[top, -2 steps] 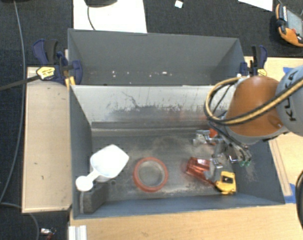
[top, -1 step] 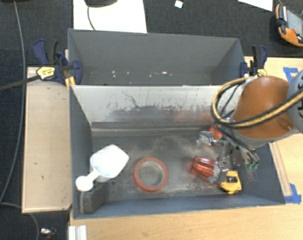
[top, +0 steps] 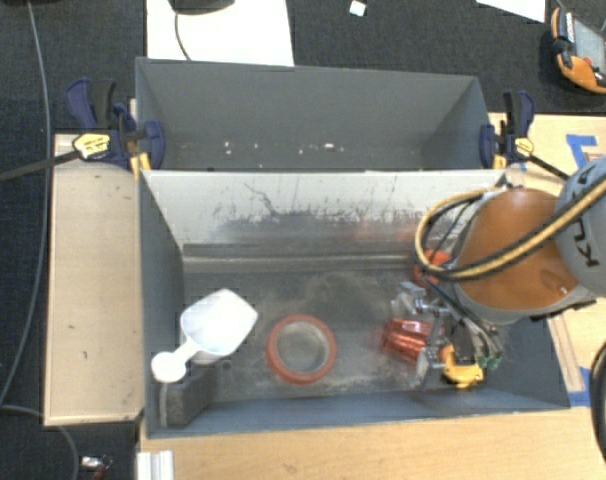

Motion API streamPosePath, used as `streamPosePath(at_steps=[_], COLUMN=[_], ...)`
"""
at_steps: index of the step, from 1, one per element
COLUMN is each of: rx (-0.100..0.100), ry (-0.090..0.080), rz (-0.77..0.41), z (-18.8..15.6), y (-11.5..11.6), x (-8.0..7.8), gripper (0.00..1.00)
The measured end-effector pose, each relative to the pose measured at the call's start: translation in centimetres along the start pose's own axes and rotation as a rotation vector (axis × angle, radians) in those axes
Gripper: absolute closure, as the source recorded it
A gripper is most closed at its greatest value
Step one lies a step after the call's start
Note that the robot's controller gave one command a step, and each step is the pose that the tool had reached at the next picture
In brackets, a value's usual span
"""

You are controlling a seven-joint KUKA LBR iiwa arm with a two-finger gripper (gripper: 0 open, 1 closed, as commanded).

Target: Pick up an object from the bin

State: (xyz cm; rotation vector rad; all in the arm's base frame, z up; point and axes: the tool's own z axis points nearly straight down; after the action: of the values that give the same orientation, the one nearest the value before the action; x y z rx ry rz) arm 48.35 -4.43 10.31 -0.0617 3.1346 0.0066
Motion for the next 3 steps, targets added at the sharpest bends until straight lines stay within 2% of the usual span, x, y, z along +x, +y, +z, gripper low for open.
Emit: streamPosePath(at_steps=[1, 2, 3], rx=[-0.001, 0.0, 0.0], ry=[-0.01, -0.005, -0.005], rz=[0.131, 0.118, 0.118], z=[3.4, 3.3, 3.3], y=[-1.6, -2.7, -2.7], x=[-0.2, 0.0, 0.0], gripper=[0.0, 1.0, 1.0])
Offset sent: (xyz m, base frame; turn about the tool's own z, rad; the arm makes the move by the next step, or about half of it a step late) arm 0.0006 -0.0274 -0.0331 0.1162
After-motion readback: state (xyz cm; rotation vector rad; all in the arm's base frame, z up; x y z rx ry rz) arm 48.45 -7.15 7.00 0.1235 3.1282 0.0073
